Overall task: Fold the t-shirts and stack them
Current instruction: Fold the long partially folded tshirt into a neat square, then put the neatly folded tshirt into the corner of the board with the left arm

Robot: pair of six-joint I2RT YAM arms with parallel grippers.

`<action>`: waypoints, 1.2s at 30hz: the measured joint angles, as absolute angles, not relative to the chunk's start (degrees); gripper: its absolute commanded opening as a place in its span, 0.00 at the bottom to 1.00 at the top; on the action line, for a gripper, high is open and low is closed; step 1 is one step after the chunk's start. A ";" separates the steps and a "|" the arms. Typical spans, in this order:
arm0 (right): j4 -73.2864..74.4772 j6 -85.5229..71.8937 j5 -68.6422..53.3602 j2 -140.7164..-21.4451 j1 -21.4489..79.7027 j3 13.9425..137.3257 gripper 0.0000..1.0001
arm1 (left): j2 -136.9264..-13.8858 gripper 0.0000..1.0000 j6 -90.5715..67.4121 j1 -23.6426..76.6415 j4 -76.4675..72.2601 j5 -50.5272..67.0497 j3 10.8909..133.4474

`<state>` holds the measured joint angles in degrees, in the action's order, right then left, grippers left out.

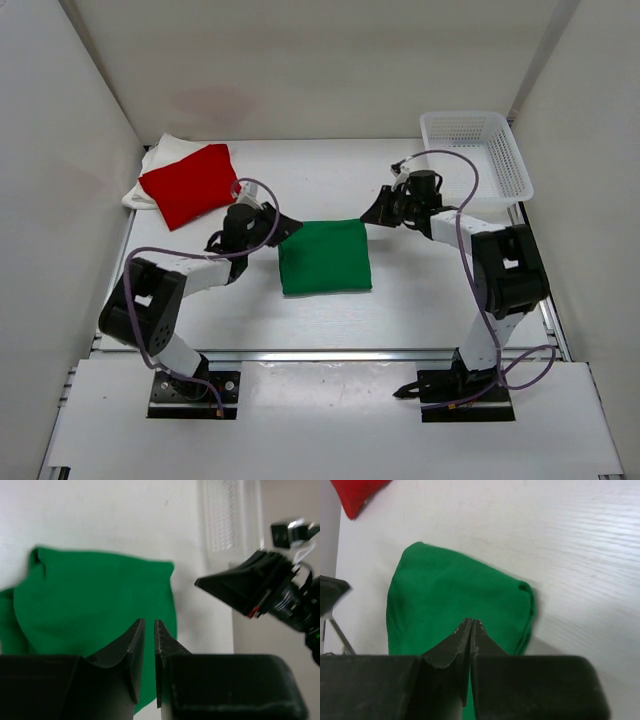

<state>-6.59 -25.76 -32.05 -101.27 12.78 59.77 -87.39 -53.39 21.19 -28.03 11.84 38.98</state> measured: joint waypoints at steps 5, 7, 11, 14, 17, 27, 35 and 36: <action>-7.25 -26.13 -35.11 -108.75 14.63 61.54 0.00 | -95.20 0.21 -55.53 23.09 -31.88 14.70 34.35; -7.20 -26.57 -36.47 -112.64 14.63 63.29 0.00 | -96.14 0.23 -56.38 22.48 -32.29 15.07 30.57; -7.84 -28.10 -39.05 -117.19 13.67 64.95 0.00 | -95.55 0.24 -57.93 21.10 -35.55 16.80 26.20; -8.03 -28.45 -39.72 -117.25 13.41 65.43 0.01 | -94.41 0.28 -58.15 20.36 -37.10 17.69 25.26; -7.49 -28.18 -39.66 -116.92 13.50 66.00 0.07 | -91.31 0.39 -58.15 19.51 -37.69 18.76 23.46; -9.15 -28.56 -39.18 -99.85 14.96 59.57 0.51 | -77.28 0.65 -49.60 16.32 -26.61 15.81 21.74; -14.39 -29.80 -38.17 -83.88 17.04 44.45 0.57 | -84.51 0.74 -45.39 17.87 -24.23 16.16 23.22; -14.48 -29.85 -38.02 -83.22 17.39 43.16 0.57 | -85.69 0.72 -45.34 18.39 -25.17 16.29 23.81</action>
<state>-14.48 -29.85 -38.02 -83.22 17.39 43.16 -85.69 -45.34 18.39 -25.17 16.29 23.81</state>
